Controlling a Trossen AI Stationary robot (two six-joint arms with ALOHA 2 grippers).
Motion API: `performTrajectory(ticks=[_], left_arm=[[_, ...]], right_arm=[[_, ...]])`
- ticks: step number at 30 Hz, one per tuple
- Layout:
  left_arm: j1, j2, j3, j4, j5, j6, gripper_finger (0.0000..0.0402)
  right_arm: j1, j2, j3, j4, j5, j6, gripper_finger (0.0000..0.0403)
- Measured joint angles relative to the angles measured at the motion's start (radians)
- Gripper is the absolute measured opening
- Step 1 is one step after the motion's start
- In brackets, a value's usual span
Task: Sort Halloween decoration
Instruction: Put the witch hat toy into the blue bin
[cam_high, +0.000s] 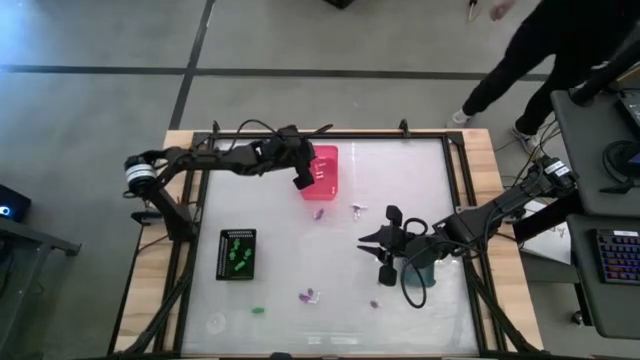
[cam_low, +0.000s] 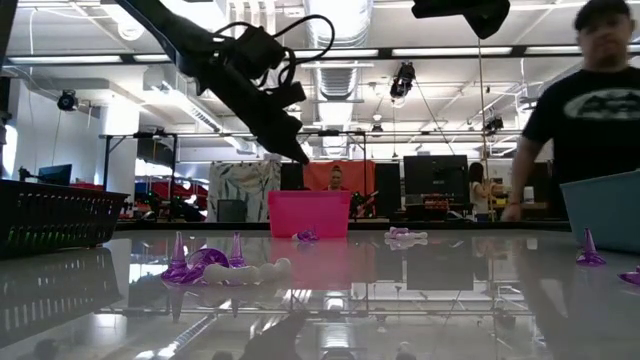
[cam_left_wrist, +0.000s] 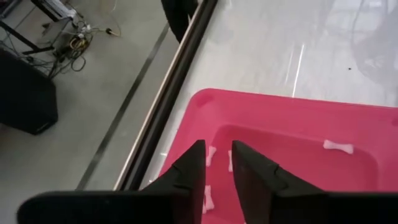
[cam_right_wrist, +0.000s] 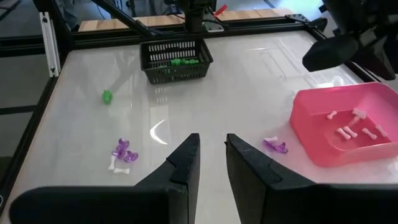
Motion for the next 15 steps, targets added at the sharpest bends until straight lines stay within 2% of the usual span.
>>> performTrajectory(ticks=[9, 15], left_arm=[[-0.036, -0.068, 0.001, -0.110, 0.000, -0.103, 0.0086], [-0.149, -0.151, -0.020, -0.167, 0.000, -0.206, 0.0087]], right_arm=[[0.000, 0.000, 0.000, 0.000, 0.031, -0.002, 0.0068], [-0.001, 0.000, -0.002, -0.001, 0.080, -0.002, 0.0068]])
